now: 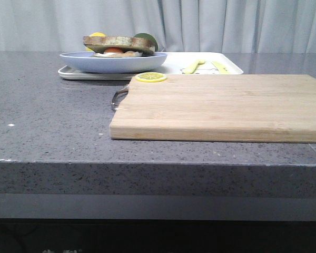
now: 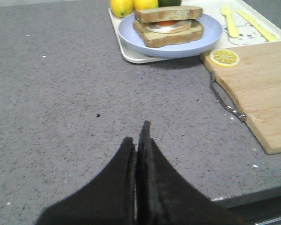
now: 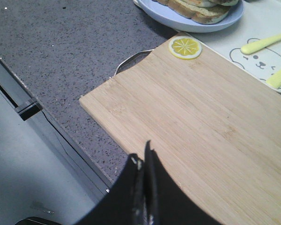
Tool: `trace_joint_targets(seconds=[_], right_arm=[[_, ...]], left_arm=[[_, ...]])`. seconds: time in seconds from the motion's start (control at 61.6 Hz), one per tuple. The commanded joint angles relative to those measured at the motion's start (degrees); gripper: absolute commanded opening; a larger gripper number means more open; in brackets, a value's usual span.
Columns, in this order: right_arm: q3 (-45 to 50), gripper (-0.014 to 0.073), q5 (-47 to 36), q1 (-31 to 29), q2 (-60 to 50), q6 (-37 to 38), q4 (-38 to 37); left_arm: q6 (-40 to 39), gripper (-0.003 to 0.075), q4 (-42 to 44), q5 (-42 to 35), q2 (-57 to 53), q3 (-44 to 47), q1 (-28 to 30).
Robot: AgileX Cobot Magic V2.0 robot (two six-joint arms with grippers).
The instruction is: Place bread and move sandwich to tray
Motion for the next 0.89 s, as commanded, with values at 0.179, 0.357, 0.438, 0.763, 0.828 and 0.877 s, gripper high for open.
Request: trace_joint_targets(seconds=[0.179, 0.357, 0.438, 0.763, 0.828, 0.877], right_arm=[[-1.46, -0.0071, -3.42, -0.04, -0.48, -0.21, 1.11], [-1.46, -0.0071, -3.42, -0.04, -0.48, -0.21, 1.11], [-1.46, -0.0071, -3.42, -0.04, -0.48, -0.21, 1.11], [-1.46, -0.0071, -3.25, -0.04, -0.48, -0.21, 1.11], [-1.46, -0.0071, -3.25, -0.04, -0.48, -0.21, 1.11], [-1.46, -0.0071, -3.25, -0.04, -0.48, -0.21, 1.11]], left_arm=[[-0.58, -0.0020, -0.95, -14.34, -16.35, 12.85, 9.45], [-0.48, -0.0020, -1.71, -25.00, -23.62, 23.06, 12.14], [-0.48, -0.0020, -2.76, -29.96, -25.16, 27.18, 11.86], [-0.88, -0.0020, -2.28, -41.34, -25.73, 37.11, 8.58], [-3.99, -0.0020, -0.24, -41.99, -25.73, 37.97, 8.58], [-8.53, -0.0020, 3.66, -41.32, -25.73, 37.97, 8.58]])
